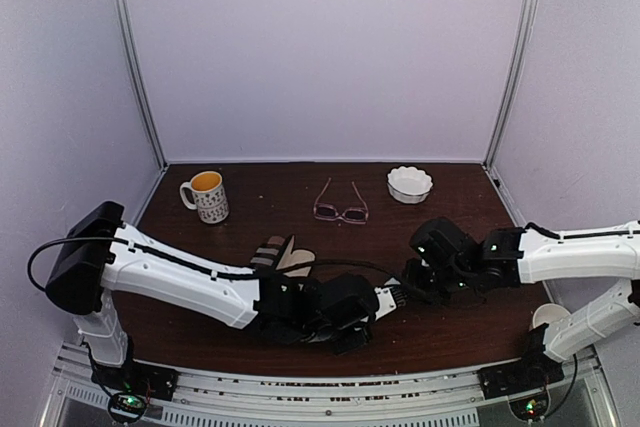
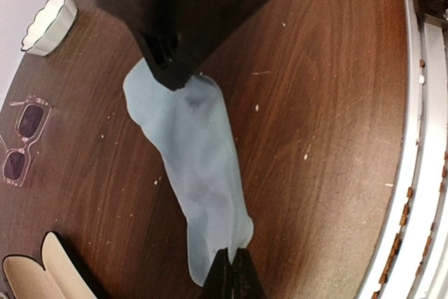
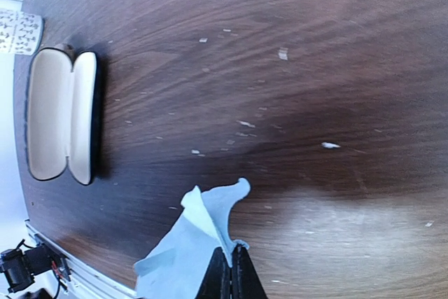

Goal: Organize the sunglasses
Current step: Place the folded cleaning cloth in the sunglasses case.

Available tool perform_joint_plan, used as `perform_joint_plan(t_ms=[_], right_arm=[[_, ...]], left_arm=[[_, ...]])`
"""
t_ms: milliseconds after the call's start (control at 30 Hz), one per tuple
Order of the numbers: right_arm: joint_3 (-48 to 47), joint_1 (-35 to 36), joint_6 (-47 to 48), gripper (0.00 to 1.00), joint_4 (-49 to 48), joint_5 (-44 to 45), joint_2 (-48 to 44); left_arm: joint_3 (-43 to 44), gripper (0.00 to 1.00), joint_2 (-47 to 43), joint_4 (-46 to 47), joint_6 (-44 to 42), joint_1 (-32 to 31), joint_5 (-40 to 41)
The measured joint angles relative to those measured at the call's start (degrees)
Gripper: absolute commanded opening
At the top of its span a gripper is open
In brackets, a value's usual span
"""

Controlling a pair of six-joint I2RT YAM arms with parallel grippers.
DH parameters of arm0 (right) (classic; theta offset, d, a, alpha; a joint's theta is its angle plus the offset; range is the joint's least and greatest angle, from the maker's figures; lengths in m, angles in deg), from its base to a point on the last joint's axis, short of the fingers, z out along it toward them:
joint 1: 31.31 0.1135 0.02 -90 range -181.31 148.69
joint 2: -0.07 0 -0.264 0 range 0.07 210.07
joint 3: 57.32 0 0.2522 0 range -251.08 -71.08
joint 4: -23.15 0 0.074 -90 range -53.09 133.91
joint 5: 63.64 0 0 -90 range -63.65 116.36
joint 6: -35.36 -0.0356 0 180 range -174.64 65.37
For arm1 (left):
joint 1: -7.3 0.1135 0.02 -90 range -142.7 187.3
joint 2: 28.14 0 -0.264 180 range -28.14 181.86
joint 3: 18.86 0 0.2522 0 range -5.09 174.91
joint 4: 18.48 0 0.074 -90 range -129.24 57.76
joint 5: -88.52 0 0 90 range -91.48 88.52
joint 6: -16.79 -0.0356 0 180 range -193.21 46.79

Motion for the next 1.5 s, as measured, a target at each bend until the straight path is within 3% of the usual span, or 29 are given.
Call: perform_joint_plan(t_ms=[333,700,1233,1500], right_arm=[[-6.1,-0.4,1.5,0.00,0.0,-3.2,5.9],[-13.2,-0.9,3.8,0.00,1.0,-5.7,15.1],[-30.8,-2.6,8.7,0.00,8.0,-7.7,32.3],[-36.2,-3.6,10.1,0.00,10.0,-9.3,36.0]], left_arm=[[-6.0,0.00,-0.6,0.3,0.6,0.0,2.6],[-6.3,0.00,-2.1,0.6,3.1,0.3,1.4],[-15.8,0.00,-7.3,6.5,10.6,7.1,-5.4],[-19.9,0.00,-8.9,8.7,12.7,9.5,-6.8]])
